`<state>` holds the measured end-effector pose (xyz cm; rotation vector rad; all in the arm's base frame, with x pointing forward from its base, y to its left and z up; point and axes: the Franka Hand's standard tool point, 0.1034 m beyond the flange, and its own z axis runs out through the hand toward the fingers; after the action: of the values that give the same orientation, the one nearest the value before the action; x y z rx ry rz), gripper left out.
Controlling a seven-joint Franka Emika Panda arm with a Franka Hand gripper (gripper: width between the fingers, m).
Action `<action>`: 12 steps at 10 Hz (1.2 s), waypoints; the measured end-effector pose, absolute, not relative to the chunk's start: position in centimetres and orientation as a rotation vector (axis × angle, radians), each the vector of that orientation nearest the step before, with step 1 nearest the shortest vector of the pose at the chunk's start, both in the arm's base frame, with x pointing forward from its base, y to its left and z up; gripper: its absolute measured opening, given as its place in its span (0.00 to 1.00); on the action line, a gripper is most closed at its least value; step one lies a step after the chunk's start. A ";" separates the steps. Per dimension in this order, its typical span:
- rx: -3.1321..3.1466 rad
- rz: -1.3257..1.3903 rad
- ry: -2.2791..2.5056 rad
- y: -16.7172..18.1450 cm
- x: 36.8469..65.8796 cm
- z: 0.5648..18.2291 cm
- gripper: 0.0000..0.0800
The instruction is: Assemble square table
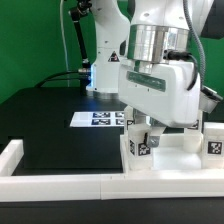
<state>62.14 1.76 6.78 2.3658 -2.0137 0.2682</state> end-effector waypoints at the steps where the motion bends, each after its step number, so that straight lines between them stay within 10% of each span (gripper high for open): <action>1: 2.232 0.259 -2.170 1.8 62.0 6.8 0.36; 9: 1.657 0.209 -2.788 1.9 62.6 6.9 0.36; 10: 1.810 0.211 -2.686 2.2 62.3 7.0 0.62; 12: 2.260 0.267 -2.280 2.6 61.8 7.2 0.78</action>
Offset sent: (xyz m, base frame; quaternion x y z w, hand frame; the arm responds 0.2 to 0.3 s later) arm 0.0124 0.0087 0.0001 0.0319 -0.0597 0.2818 0.9571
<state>61.76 2.59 7.23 2.2598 -2.2800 0.2674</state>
